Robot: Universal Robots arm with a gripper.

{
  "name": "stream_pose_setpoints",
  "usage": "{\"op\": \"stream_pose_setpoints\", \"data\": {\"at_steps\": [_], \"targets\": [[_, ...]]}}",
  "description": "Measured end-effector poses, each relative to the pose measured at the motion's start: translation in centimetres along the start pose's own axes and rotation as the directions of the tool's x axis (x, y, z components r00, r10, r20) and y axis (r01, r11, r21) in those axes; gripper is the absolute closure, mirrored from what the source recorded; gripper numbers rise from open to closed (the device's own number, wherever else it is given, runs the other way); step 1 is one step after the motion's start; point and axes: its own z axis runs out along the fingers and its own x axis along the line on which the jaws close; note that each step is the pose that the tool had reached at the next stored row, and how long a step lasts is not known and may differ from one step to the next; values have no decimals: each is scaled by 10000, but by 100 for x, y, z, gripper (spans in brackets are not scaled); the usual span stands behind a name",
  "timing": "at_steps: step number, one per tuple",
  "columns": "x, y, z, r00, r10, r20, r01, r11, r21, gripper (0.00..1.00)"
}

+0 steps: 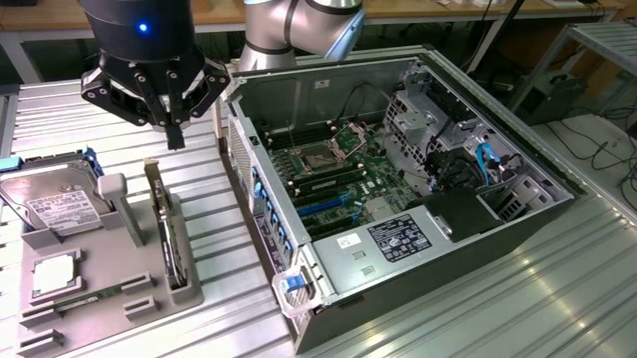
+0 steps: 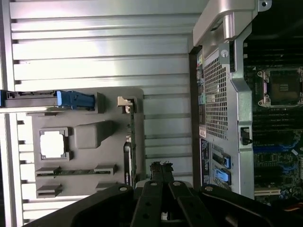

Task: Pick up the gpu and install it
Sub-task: 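Reach for the gpu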

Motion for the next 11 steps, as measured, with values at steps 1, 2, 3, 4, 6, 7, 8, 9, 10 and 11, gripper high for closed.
{"op": "stream_pose_setpoints", "data": {"at_steps": [1,2,3,4,6,7,8,9,10,11], "targets": [[10,-2,0,10000,-1,0,1,10000,0,89],[21,-5,0,10000,-2,0,2,10000,0,89],[32,-7,-1,10000,-3,-1,3,10000,0,89],[42,-10,-2,10000,-4,-1,4,10000,0,89],[65,-16,-2,10000,-7,-1,7,10000,0,89],[77,-19,-3,10000,-8,-1,8,10000,0,89],[89,-22,-3,10000,-9,0,9,10000,-1,89],[102,-26,-4,10000,-11,-1,11,10000,0,89],[114,-29,-4,10000,-12,-1,12,10000,0,89],[127,-33,-4,10000,-14,-1,14,10000,-1,89]]}}
